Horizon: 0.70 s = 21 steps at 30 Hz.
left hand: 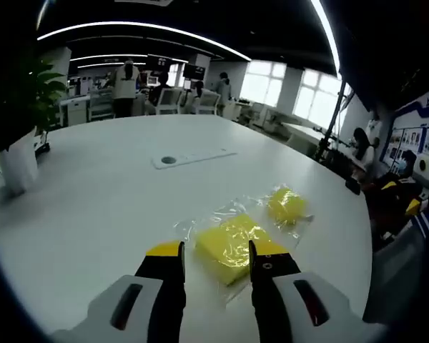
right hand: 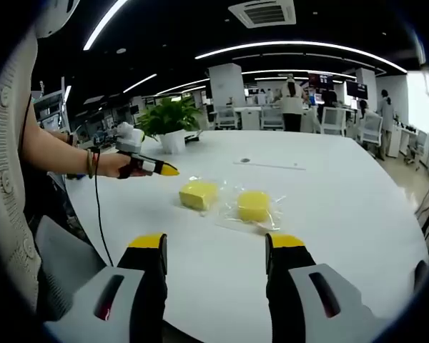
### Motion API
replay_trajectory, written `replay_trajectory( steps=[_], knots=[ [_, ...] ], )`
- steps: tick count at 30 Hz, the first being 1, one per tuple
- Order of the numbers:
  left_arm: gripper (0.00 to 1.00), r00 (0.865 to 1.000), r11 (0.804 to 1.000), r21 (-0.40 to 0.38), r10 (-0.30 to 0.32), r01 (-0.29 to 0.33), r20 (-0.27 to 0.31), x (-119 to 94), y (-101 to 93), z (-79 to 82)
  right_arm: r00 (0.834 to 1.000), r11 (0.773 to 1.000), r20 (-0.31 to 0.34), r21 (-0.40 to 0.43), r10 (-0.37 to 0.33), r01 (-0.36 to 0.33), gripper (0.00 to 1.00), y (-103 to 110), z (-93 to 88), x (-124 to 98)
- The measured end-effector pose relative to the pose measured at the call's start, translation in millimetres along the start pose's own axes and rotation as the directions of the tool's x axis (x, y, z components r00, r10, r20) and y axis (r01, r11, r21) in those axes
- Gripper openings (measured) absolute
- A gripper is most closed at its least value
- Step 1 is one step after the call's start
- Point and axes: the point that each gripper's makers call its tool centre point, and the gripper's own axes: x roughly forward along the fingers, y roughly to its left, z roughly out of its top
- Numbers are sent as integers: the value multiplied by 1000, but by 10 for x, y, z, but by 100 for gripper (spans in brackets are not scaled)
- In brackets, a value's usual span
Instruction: Compare the silicone blocks by pressing each to a similar depth, holding the contact briefly, and releasing to observe deformation and rebound differences across the visible hardness samples.
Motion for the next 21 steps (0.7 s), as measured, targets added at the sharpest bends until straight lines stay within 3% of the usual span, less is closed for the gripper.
replay_trajectory(
  steps=[7, 21],
  knots=[
    [34, 1000, 997, 72, 15, -17, 21, -348, -334, 18, 999, 999, 11, -20, 34, -34, 48, 39, 39, -64],
    [37, 991, 986, 124, 103, -113, 85, -999, -697, 63, 992, 995, 69, -32, 101, -99, 49, 128, 108, -162]
  ],
)
